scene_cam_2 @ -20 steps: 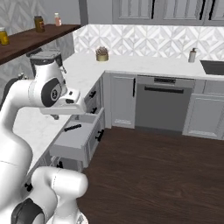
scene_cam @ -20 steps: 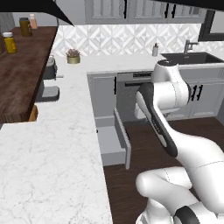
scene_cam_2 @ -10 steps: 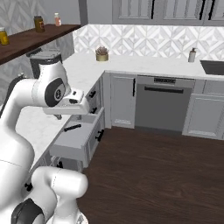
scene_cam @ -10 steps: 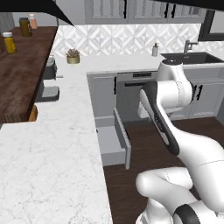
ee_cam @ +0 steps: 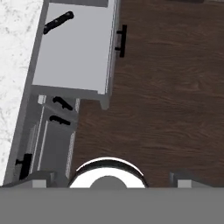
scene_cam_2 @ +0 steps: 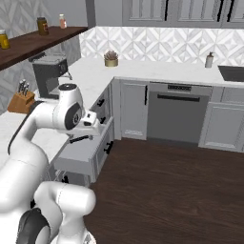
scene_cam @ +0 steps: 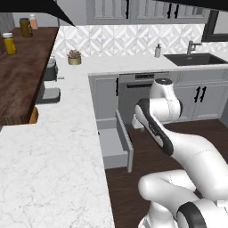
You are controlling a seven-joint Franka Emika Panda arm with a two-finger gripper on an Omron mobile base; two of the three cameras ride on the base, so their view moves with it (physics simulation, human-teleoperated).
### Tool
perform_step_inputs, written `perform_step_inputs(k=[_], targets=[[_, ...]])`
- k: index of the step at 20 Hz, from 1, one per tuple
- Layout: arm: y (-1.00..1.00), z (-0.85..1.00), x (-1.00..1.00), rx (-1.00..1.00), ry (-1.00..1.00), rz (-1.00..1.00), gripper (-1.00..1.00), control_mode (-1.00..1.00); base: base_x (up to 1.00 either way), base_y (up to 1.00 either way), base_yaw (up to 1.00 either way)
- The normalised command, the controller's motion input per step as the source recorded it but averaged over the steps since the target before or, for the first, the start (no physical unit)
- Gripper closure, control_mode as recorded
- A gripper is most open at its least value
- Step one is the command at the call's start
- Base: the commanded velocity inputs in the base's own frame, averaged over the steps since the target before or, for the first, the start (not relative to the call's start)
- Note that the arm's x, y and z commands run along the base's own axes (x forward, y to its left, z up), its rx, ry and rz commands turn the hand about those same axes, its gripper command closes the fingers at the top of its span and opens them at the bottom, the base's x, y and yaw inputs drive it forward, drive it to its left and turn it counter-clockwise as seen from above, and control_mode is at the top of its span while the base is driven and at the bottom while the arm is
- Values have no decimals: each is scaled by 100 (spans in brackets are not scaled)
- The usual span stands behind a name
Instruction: Pick up the knife from the drawer and place it on the cutting board. Then place the meat from the plate to the cutting board.
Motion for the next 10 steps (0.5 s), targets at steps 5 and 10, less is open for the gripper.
perform_step_inputs(k=[5, 10], targets=[[27, -62, 83, -1, 0, 0, -100, -100, 0, 0, 0], [7, -37, 79, -4, 0, -1, -100, -100, 0, 0, 0]])
